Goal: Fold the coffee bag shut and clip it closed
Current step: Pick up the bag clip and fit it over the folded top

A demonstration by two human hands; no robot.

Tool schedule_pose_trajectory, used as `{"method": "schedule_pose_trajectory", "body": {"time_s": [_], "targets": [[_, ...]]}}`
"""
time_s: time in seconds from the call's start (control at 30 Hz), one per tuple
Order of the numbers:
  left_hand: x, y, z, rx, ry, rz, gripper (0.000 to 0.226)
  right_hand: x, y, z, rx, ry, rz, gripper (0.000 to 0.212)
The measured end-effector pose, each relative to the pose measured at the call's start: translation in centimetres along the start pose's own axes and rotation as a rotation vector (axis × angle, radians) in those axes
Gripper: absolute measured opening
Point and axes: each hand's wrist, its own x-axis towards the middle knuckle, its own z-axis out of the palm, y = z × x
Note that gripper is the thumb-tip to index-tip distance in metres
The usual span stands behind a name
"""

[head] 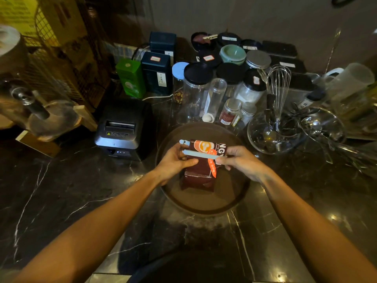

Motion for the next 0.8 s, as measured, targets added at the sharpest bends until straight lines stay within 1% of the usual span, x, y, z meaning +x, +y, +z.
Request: {"method": "schedule_pose_trajectory", "body": {"time_s": [0.17, 0.23, 0.33, 0.43, 0.5, 0.63, 0.8], "targets": [[0.1, -0.5, -0.1, 0.024, 0.047, 0.037, 0.052, 0.0, 0.1, 0.3, 0.009, 0.012, 0.003, 0.016], [0.2, -0.6, -0.1, 0.034, 0.042, 0.05, 0.047, 0.1, 0.4, 0.3, -0.006, 0.034, -0.013, 0.017], [0.3, -0.6, -0.1, 0.065, 0.05, 0.052, 0.042, 0.1, 0.8, 0.2, -0.017, 0.047, -0.02, 0.013], [0.3, -0.6, -0.4, 0.138, 0.047, 0.082, 0.05, 0.2, 0.8, 0.1, -0.002, 0.045, -0.005, 0.006], [0.1, -0.5, -0.8, 0.147, 0.053, 0.115, 0.053, 0.1, 0.7, 0.1, -0.003, 0.039, 0.003, 0.005], [-0.1, -0.4, -1.7, 0.218, 0.086, 0.174, 0.037, 0.0, 0.2, 0.3, -0.006, 0.022, -0.005, 0.005], [-0.5, -0.3, -2.0, 0.277, 0.08, 0.171, 0.033, 0.1, 0.1, 0.4, -0.013, 0.023, -0.002, 0.006]]}}
